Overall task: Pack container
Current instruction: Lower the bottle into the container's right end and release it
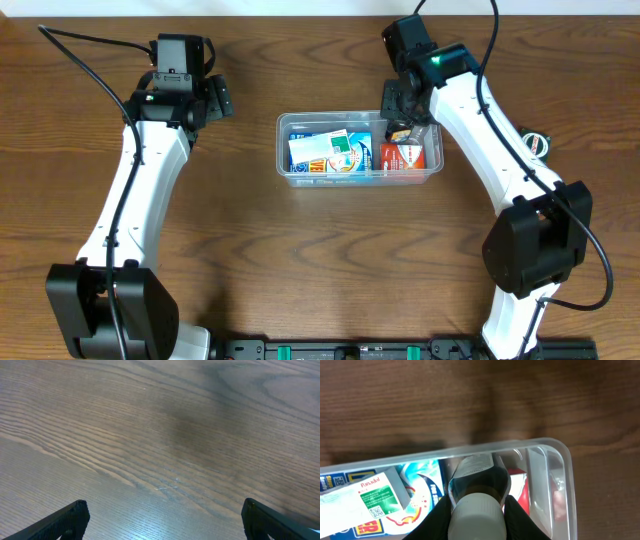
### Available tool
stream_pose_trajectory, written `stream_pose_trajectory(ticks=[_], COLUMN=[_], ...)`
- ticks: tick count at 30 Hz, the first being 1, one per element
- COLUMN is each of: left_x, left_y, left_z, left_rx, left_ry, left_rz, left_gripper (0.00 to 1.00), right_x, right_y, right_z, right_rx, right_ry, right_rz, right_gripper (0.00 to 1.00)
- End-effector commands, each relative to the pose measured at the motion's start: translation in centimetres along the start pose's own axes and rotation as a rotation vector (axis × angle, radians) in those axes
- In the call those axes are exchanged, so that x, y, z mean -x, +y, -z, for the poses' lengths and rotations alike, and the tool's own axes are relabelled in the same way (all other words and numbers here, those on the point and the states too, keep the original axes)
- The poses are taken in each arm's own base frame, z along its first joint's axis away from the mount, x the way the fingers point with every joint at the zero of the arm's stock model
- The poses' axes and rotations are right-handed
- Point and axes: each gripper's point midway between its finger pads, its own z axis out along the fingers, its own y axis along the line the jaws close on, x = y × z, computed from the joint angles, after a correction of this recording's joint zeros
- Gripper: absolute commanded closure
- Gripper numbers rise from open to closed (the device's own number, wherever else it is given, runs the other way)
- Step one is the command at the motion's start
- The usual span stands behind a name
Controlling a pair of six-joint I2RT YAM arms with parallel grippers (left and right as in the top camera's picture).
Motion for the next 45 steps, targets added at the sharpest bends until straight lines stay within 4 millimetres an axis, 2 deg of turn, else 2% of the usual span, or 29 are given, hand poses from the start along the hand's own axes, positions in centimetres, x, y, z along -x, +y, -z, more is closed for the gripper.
stream_pose_trajectory(ticks=[1,10,15,33,36,39,42,45], left_x=[0.6,0.6,0.6,0.6,0.6,0.6,0.6,0.6], left_y=[0.5,0.5,0.5,0.5,0.5,0.5,0.5,0.5], left_z=[0.8,0.8,0.8,0.8,0.8,0.8,0.8,0.8], left_rx=[0.008,0.008,0.008,0.008,0.008,0.008,0.008,0.008], left_ry=[-0.023,-0.023,-0.023,-0.023,-0.023,-0.023,-0.023,-0.023], left_rz=[0.018,0.018,0.018,0.018,0.018,0.018,0.018,0.018], left_gripper=[0.02,0.02,0.02,0.02,0.02,0.02,0.02,0.02], right_x=[-0.2,-1.3,-1.6,-1.7,-1.8,-1.9,-1.5,-0.8], right_y=[0.0,-0.3,-0.4,-0.5,-0.5,-0.6,-0.4,-0.2], right_z=[-0.8,-2.7,-3.1,-3.3,-3.3,-3.3,-3.3,-2.3], right_rx=[-0.027,-0.034,-0.038,-0.040,-0.042,-0.044,-0.036,-0.018], right_ry=[-0.005,0.009,0.015,0.018,0.022,0.023,0.011,-0.014], right_rz=[-0.015,-0.022,-0.021,-0.021,-0.020,-0.020,-0.010,0.017], right_gripper=[0.76,0.76,0.74,0.67,0.64,0.55,0.52,0.51])
